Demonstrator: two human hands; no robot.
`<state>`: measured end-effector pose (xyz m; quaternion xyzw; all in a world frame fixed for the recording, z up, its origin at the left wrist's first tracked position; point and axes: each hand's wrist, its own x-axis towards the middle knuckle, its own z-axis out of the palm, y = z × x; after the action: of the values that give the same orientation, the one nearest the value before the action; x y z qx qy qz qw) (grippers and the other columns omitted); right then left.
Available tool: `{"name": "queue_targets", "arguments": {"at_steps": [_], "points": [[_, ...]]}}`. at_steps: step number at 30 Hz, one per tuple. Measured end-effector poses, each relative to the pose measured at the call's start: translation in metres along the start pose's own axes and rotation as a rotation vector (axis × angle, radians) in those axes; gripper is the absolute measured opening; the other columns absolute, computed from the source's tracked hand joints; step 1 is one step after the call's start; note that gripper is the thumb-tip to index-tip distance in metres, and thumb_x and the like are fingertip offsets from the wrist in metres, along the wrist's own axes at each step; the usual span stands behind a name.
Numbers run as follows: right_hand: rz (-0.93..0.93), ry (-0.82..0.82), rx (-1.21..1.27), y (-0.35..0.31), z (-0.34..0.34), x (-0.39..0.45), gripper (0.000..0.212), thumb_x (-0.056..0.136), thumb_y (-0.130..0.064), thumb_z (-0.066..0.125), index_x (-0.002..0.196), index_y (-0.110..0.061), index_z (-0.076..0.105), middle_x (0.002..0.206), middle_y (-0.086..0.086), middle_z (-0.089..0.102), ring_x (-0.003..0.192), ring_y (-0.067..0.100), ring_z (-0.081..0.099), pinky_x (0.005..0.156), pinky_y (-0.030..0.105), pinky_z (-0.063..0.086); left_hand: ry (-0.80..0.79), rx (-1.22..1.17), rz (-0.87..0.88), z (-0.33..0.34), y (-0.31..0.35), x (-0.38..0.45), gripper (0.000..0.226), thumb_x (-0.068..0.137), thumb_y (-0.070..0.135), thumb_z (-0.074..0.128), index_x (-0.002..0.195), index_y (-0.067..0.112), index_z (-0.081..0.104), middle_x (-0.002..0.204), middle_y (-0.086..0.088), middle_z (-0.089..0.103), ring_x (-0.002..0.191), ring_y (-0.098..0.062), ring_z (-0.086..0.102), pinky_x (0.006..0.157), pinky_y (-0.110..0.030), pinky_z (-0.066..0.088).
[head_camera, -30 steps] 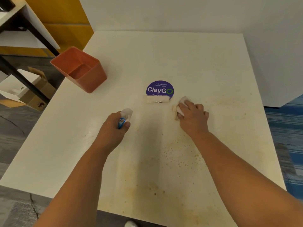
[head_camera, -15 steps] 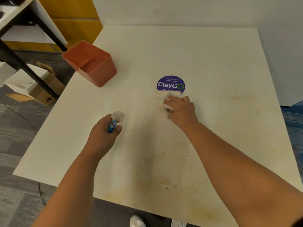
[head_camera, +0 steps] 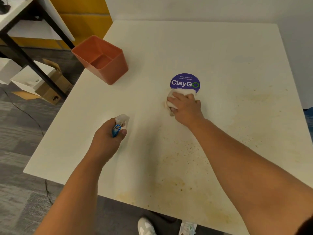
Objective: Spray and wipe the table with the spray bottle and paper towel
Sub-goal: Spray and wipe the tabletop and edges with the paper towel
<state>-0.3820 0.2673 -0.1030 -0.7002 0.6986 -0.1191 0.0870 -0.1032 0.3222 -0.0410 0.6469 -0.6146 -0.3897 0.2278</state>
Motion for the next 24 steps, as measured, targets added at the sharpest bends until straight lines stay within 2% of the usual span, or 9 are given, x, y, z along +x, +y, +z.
{"name": "queue_targets", "arguments": {"at_steps": [4, 7, 9, 11, 12, 14, 16, 20, 24], "points": [[-0.183, -0.119, 0.016, -0.025, 0.006, -0.018, 0.047, 0.082, -0.027, 0.063, 0.124, -0.043, 0.05, 0.144, -0.02, 0.036, 0.11, 0.022, 0.038, 0.087, 0.041, 0.033, 0.004, -0.02, -0.009, -0.003, -0.004, -0.003, 0.037, 0.095, 0.014, 0.057, 0.124, 0.035, 0.061, 0.116, 0.013, 0.062, 0.105, -0.009, 0.057, 0.087, -0.022, 0.04], [-0.349, -0.168, 0.215, -0.03, 0.009, -0.051, 0.048, 0.074, -0.018, 0.067, 0.115, -0.041, 0.059, 0.134, -0.021, 0.05, 0.097, 0.017, 0.042, 0.084, 0.038, 0.037, 0.007, -0.044, -0.021, -0.006, -0.005, -0.004, 0.037, 0.095, 0.014, 0.058, 0.12, 0.041, 0.061, 0.115, 0.015, 0.062, 0.105, -0.005, 0.057, 0.089, -0.024, 0.04], [-0.403, -0.13, 0.349, -0.027, 0.006, -0.056, 0.036, 0.071, -0.017, 0.063, 0.103, -0.033, 0.068, 0.117, -0.014, 0.064, 0.087, 0.018, 0.049, 0.078, 0.04, 0.042, 0.009, -0.048, -0.022, -0.009, -0.005, -0.005, 0.037, 0.095, 0.014, 0.058, 0.118, 0.043, 0.06, 0.113, 0.017, 0.062, 0.104, -0.003, 0.057, 0.088, -0.024, 0.04], [-0.297, 0.027, 0.406, -0.021, 0.0, -0.041, 0.029, 0.073, -0.028, 0.056, 0.098, -0.026, 0.07, 0.112, -0.008, 0.067, 0.084, 0.023, 0.055, 0.076, 0.04, 0.044, 0.016, -0.037, -0.033, -0.012, -0.006, -0.005, 0.034, 0.095, 0.014, 0.058, 0.116, 0.042, 0.058, 0.109, 0.016, 0.062, 0.102, -0.008, 0.057, 0.088, -0.027, 0.042], [-0.193, 0.083, 0.367, -0.015, -0.002, -0.03, 0.031, 0.076, -0.03, 0.057, 0.105, -0.028, 0.068, 0.118, -0.007, 0.065, 0.088, 0.026, 0.053, 0.078, 0.041, 0.044, 0.021, -0.03, -0.039, -0.013, -0.007, -0.006, 0.033, 0.095, 0.014, 0.058, 0.116, 0.04, 0.058, 0.109, 0.014, 0.062, 0.101, -0.011, 0.058, 0.089, -0.028, 0.042], [-0.008, 0.045, 0.139, -0.008, 0.0, -0.008, 0.04, 0.084, -0.028, 0.06, 0.123, -0.034, 0.055, 0.134, -0.01, 0.052, 0.103, 0.029, 0.045, 0.085, 0.044, 0.043, 0.024, -0.014, -0.043, -0.016, -0.011, -0.007, 0.032, 0.095, 0.015, 0.058, 0.121, 0.033, 0.059, 0.111, 0.009, 0.062, 0.103, -0.015, 0.058, 0.089, -0.029, 0.043], [0.007, -0.021, -0.044, -0.012, 0.007, -0.002, 0.046, 0.087, -0.03, 0.057, 0.13, -0.039, 0.044, 0.143, -0.015, 0.039, 0.111, 0.027, 0.038, 0.086, 0.043, 0.037, 0.026, -0.012, -0.053, -0.018, -0.015, -0.009, 0.032, 0.095, 0.015, 0.059, 0.122, 0.031, 0.06, 0.112, 0.007, 0.063, 0.104, -0.016, 0.059, 0.09, -0.029, 0.044], [-0.184, -0.065, -0.011, -0.041, 0.016, -0.038, 0.053, 0.081, -0.025, 0.062, 0.127, -0.045, 0.046, 0.147, -0.021, 0.032, 0.11, 0.022, 0.037, 0.086, 0.041, 0.031, 0.017, -0.046, -0.039, -0.021, -0.014, -0.012, 0.039, 0.095, 0.011, 0.058, 0.11, 0.047, 0.057, 0.107, 0.022, 0.061, 0.101, -0.003, 0.058, 0.088, -0.024, 0.041], [-0.491, -0.126, 0.243, -0.052, 0.024, -0.077, 0.049, 0.071, -0.016, 0.07, 0.111, -0.042, 0.06, 0.134, -0.019, 0.051, 0.092, 0.022, 0.05, 0.077, 0.043, 0.043, 0.026, -0.057, -0.02, -0.028, -0.013, -0.014, 0.045, 0.095, 0.011, 0.059, 0.101, 0.055, 0.054, 0.106, 0.019, 0.063, 0.1, -0.01, 0.059, 0.09, -0.026, 0.044]]}}
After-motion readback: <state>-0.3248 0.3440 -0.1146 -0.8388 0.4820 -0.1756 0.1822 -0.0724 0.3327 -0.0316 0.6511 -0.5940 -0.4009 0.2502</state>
